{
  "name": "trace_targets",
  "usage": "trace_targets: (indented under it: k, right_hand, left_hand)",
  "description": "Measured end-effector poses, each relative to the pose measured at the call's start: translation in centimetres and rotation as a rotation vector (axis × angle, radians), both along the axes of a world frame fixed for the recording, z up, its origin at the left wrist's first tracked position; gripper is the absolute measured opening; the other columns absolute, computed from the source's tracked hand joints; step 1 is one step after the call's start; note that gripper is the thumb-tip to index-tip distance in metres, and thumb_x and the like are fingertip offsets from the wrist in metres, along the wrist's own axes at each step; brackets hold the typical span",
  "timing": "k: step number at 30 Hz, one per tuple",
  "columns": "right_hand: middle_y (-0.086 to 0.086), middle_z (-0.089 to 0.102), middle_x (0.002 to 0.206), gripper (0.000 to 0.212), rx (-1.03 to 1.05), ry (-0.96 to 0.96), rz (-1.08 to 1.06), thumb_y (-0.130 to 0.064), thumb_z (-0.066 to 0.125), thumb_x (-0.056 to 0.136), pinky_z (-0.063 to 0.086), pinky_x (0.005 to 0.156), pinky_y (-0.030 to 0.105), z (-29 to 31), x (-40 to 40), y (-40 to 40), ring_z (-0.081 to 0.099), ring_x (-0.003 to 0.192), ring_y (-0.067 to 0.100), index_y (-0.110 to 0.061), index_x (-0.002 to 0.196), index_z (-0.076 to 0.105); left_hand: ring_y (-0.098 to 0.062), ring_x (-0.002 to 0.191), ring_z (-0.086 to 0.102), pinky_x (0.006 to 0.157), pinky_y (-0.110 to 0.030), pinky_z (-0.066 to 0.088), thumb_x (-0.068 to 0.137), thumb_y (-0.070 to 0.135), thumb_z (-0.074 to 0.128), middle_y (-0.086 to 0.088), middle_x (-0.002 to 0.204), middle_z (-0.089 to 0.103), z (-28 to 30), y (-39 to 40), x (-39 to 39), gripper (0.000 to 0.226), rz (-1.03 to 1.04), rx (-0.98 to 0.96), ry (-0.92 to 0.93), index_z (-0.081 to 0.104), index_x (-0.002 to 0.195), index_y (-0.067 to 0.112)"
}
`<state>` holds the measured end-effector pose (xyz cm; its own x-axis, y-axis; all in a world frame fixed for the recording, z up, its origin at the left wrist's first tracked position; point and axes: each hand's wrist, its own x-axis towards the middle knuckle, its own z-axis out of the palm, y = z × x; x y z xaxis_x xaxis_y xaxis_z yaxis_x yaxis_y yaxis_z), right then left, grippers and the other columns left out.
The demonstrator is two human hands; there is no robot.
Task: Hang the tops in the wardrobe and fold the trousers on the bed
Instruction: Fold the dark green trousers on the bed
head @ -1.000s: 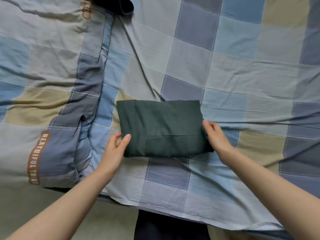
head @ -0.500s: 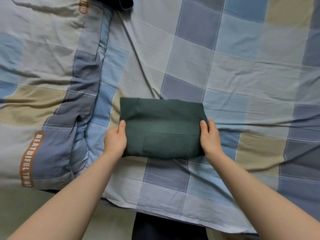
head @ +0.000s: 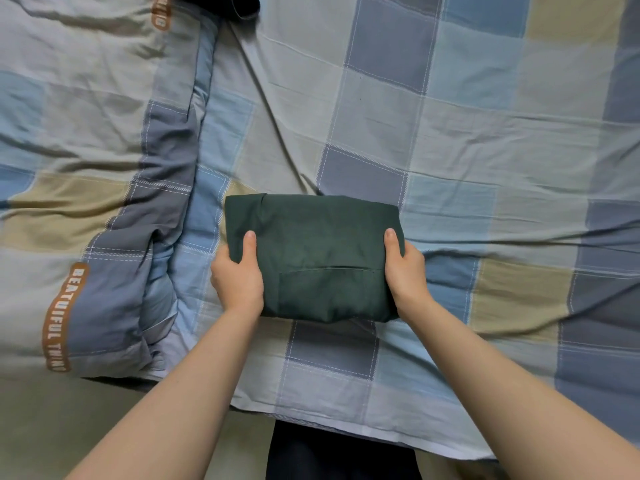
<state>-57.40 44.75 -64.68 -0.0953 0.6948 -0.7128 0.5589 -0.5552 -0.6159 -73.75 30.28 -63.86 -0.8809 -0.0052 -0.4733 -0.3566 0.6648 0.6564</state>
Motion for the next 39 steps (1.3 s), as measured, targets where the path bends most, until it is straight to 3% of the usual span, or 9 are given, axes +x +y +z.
trace_targets:
  k: [5, 9, 14, 18, 23, 25, 31, 36, 39]
  right_hand:
    - [-0.003, 0.070, 0.099, 0.038, 0.052, 0.092, -0.030, -0.047, 0.046, 0.096, 0.052, 0.081, 0.029, 3.2, 2.3, -0.4, 0.065, 0.094, 0.013, -0.015, 0.103, 0.066]
    - [-0.007, 0.070, 0.093, 0.034, 0.119, 0.115, -0.007, -0.044, 0.045, 0.098, 0.047, 0.066, 0.017, 8.3, 5.5, -0.2, 0.065, 0.088, 0.008, -0.018, 0.097, 0.066]
    - [-0.002, 0.070, 0.096, 0.033, 0.235, 0.107, 0.052, -0.041, 0.044, 0.099, 0.049, 0.080, 0.032, 17.4, 10.3, -0.1, 0.064, 0.091, 0.016, -0.015, 0.096, 0.064]
    - [-0.010, 0.067, 0.090, 0.029, 0.297, 0.121, 0.063, -0.040, 0.043, 0.099, 0.048, 0.068, 0.017, 25.4, 14.5, -1.1, 0.062, 0.083, 0.006, -0.020, 0.094, 0.063]
    - [-0.014, 0.063, 0.083, 0.022, 0.396, 0.083, 0.066, -0.040, 0.044, 0.099, 0.043, 0.065, 0.014, 33.7, 18.3, -3.3, 0.056, 0.074, -0.006, -0.030, 0.085, 0.057]
    - [-0.019, 0.060, 0.077, 0.021, 0.466, 0.023, 0.052, -0.041, 0.043, 0.099, 0.041, 0.065, 0.022, 37.0, 19.5, -4.4, 0.054, 0.071, -0.003, -0.031, 0.083, 0.053]
    - [-0.038, 0.055, 0.082, 0.023, 0.645, -0.155, -0.062, -0.043, 0.042, 0.099, 0.037, 0.067, 0.027, 42.8, 21.6, -8.7, 0.049, 0.082, -0.021, -0.027, 0.113, 0.048]
    - [-0.001, 0.054, 0.118, 0.033, 0.799, -0.295, -0.239, -0.030, 0.051, 0.096, 0.034, 0.083, 0.014, 45.8, 21.8, -15.3, 0.049, 0.105, 0.010, -0.016, 0.124, 0.045]
    - [0.013, 0.050, 0.118, 0.040, 0.859, -0.385, -0.349, -0.022, 0.055, 0.094, 0.029, 0.083, 0.008, 47.2, 21.3, -19.8, 0.045, 0.104, 0.014, -0.005, 0.128, 0.044]
  left_hand:
    - [-0.013, 0.079, 0.059, 0.082, -0.038, 0.050, 0.094, 0.042, 0.059, 0.001, 0.085, 0.067, 3.3, -0.6, 1.9, 0.034, 0.010, 0.117, 0.055, 0.065, 0.089, 0.009]
    - [-0.015, 0.089, 0.064, 0.081, -0.032, 0.052, 0.096, 0.043, 0.056, 0.000, 0.095, 0.070, 8.3, -0.9, 4.6, 0.035, -0.014, 0.193, 0.051, 0.067, 0.097, 0.010]
    - [-0.006, 0.077, 0.061, 0.068, -0.024, 0.046, 0.095, 0.047, 0.054, 0.006, 0.084, 0.067, 16.7, -0.9, 8.6, 0.034, -0.055, 0.206, 0.056, 0.063, 0.086, 0.015]
    - [-0.008, 0.082, 0.063, 0.072, -0.026, 0.049, 0.096, 0.046, 0.054, 0.004, 0.088, 0.069, 24.2, -1.6, 11.7, 0.037, -0.129, 0.235, 0.040, 0.066, 0.093, 0.012]
    - [-0.006, 0.086, 0.063, 0.075, -0.026, 0.049, 0.097, 0.044, 0.052, 0.009, 0.090, 0.069, 31.9, -2.7, 14.5, 0.032, -0.208, 0.276, 0.039, 0.067, 0.096, 0.015]
    - [-0.005, 0.090, 0.064, 0.077, -0.025, 0.048, 0.098, 0.044, 0.051, 0.012, 0.093, 0.069, 34.8, -3.0, 15.4, 0.030, -0.258, 0.289, 0.030, 0.067, 0.099, 0.019]
    - [0.013, 0.088, 0.059, 0.075, -0.015, 0.043, 0.099, 0.042, 0.048, 0.018, 0.095, 0.067, 40.8, -3.5, 16.1, 0.014, -0.461, 0.351, -0.021, 0.061, 0.095, 0.038]
    - [0.010, 0.073, 0.057, 0.060, -0.005, 0.041, 0.099, 0.040, 0.049, 0.011, 0.086, 0.063, 44.4, -4.0, 14.9, 0.017, -0.708, 0.415, -0.044, 0.055, 0.087, 0.029]
    - [0.012, 0.078, 0.058, 0.057, -0.004, 0.042, 0.097, 0.041, 0.053, 0.014, 0.093, 0.061, 46.1, -4.6, 15.1, 0.017, -0.859, 0.450, -0.088, 0.052, 0.103, 0.025]
